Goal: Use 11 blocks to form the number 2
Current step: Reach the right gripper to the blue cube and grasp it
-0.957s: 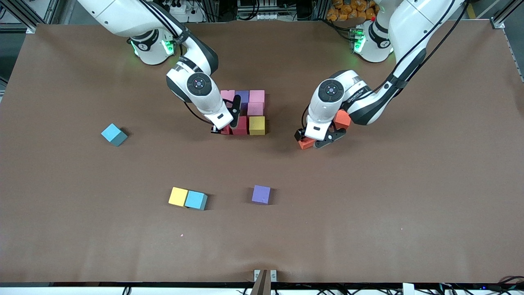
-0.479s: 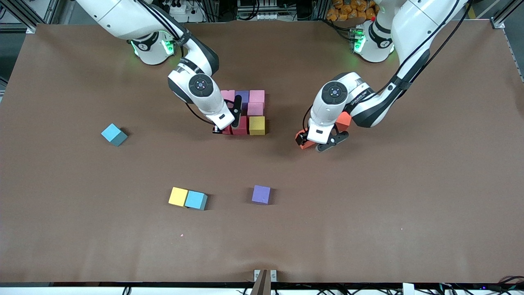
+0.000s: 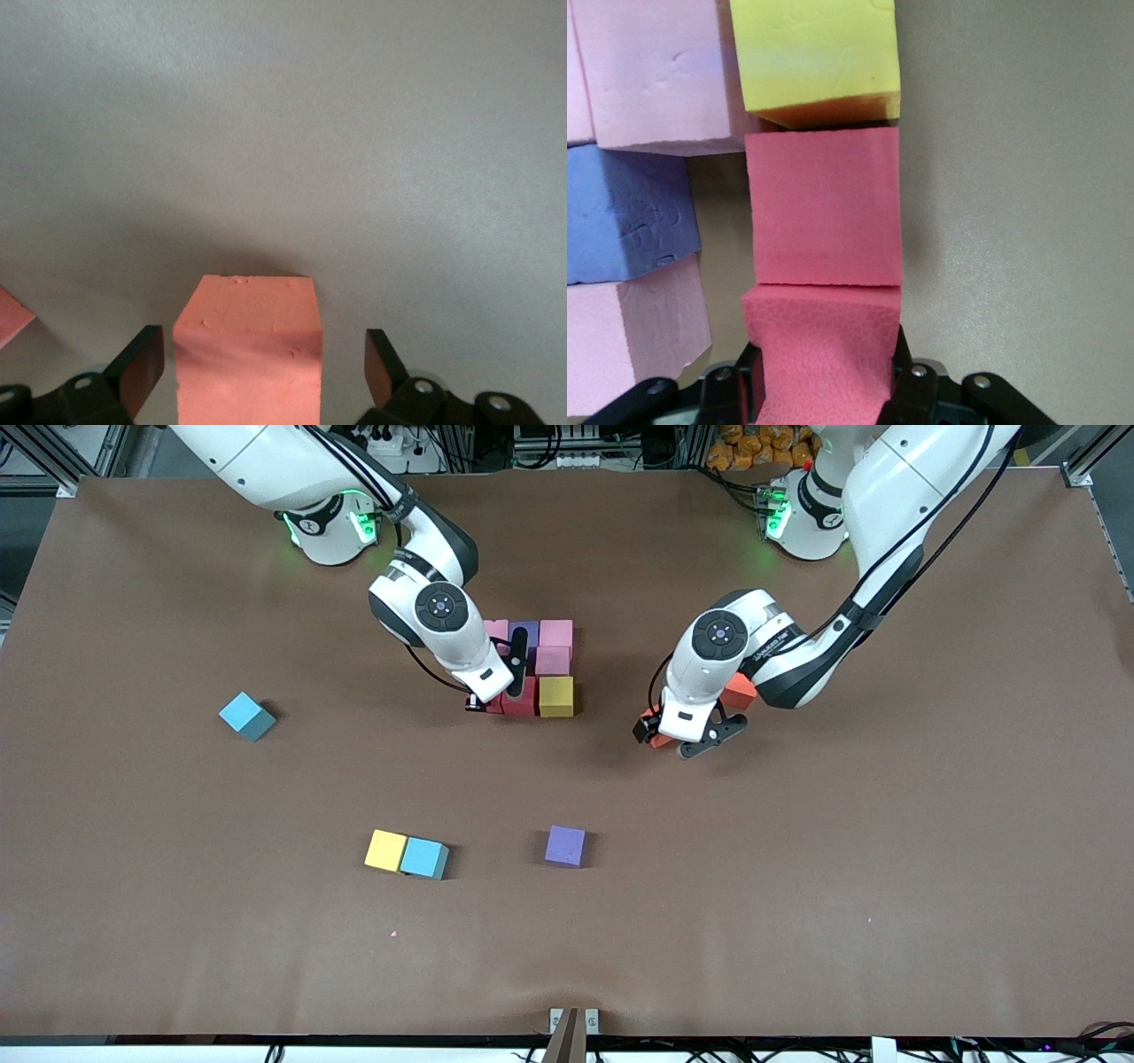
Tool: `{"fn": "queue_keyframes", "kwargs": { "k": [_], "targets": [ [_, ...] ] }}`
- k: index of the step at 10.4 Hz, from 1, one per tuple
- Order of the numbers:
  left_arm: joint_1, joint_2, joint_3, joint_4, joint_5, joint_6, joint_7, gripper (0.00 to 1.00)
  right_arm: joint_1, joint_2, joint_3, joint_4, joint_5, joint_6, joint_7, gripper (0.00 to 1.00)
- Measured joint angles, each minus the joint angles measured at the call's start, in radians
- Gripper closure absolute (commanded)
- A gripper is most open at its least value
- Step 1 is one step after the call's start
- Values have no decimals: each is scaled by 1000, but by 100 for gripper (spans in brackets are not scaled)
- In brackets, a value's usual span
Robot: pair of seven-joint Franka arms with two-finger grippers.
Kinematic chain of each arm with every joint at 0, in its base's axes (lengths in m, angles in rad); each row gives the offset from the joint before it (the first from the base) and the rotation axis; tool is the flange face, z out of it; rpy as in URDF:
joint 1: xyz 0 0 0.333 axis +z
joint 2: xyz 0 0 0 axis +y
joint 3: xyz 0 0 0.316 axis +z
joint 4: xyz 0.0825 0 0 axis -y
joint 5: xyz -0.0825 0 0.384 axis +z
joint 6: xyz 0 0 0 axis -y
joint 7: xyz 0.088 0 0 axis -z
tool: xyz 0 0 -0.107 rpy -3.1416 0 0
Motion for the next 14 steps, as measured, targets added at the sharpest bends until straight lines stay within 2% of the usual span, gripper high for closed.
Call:
{"fn": "queue_keyframes", "kwargs": {
  "k": [7,10,12,14],
  "targets": [
    [-9,33,0,-1,1,-9,0,0,-19,-14,-4,29,-5,-19,-29,0],
    [-13,34,1,-1,1,-10,0,0,-152,-64,-9,50,-5,-24,-142,0],
    [-13,35,2,-1,1,-10,0,0,-189,-56,-34,137,-5,-32,-155,0],
    [-13,36,2,-2,1,-10,0,0,-186,-1,-88,265,-5,-56,-158,0]
  ]
}}
